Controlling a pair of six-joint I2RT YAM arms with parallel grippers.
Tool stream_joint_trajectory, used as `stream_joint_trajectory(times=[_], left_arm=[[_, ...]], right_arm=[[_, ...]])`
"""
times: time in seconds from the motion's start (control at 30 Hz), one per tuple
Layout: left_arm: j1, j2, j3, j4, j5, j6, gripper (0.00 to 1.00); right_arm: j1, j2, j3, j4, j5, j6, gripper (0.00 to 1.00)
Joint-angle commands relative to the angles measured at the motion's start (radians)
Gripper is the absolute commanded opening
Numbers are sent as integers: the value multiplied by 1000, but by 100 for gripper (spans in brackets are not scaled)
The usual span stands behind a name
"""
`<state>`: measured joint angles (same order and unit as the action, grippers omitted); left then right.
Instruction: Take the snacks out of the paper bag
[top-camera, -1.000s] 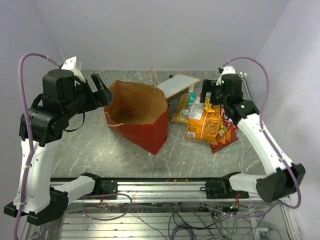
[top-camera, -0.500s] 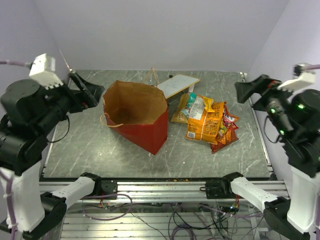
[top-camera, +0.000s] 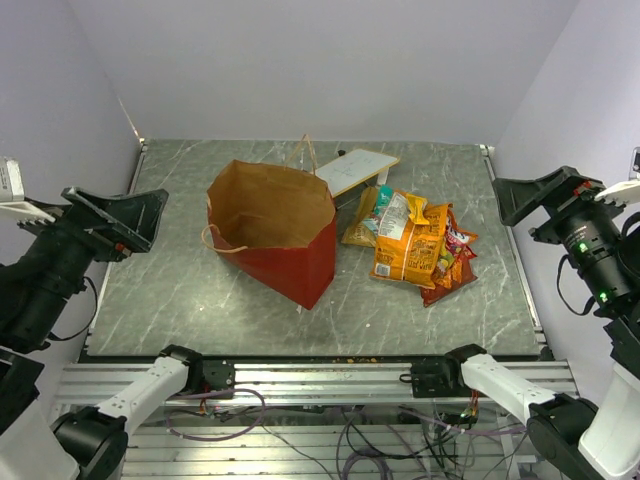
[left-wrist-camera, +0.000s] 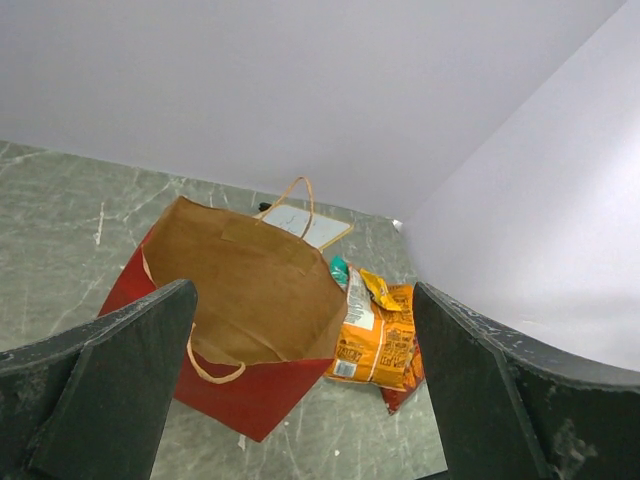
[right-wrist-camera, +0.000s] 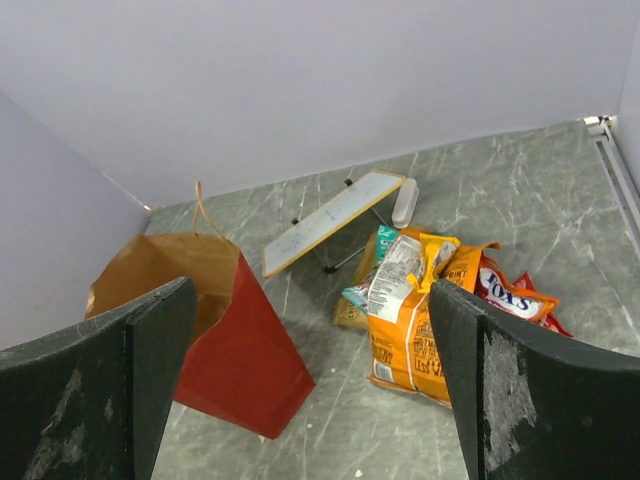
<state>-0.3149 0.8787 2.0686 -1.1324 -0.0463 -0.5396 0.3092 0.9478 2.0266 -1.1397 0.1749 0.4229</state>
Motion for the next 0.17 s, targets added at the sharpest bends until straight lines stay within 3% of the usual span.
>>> stream_joint_trajectory(times=[0.0,0.13], left_arm=[[7,21,9,10,-12,-34,100],[7,17,-7,19,-4,-43,100]], right_arm=[[-3,2,-1,-23,18,6,100],[-3,7,5,-41,102,24,100]])
